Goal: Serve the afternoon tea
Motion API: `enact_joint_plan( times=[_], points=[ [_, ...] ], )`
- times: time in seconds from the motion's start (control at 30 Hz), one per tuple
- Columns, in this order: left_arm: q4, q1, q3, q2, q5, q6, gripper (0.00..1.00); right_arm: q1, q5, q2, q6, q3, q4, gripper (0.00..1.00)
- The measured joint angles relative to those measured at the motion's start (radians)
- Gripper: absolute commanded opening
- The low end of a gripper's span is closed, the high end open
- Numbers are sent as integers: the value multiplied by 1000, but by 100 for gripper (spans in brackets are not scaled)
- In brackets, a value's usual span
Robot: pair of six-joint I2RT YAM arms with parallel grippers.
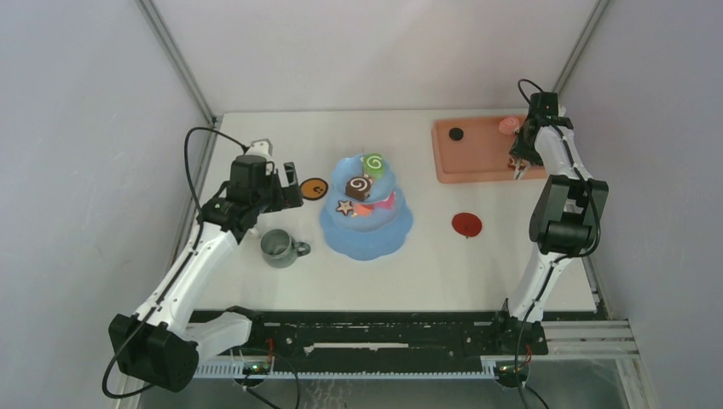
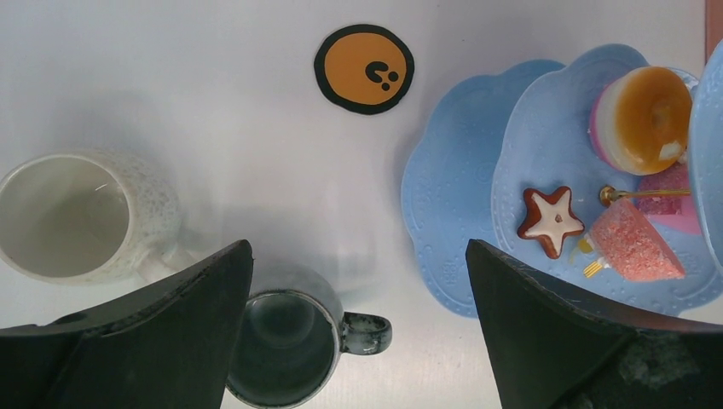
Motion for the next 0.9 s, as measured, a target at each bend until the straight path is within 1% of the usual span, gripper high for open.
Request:
enact_joint_plan(
  times=[0.2,0.33,0.43,0.57,0.73,0.9],
  points=[
    [15,0,0,8,0,0,100,-8,1,23,-6,6,-7,52],
    [15,1,0,9,0,0,100,-11,0,30,-7,6,-8,44],
    [15,1,0,9,0,0,100,-13,-7,30,-10,6,-7,34],
    [15,2,0,9,0,0,100,-15,-20,30,-10,6,-7,29],
    [15,3,0,8,0,0,100,-18,-46,14,-3,-14,1,27],
    [14,3,0,-8,0,0,100,-16,-78,-48,3,-57,-10,26]
  ],
)
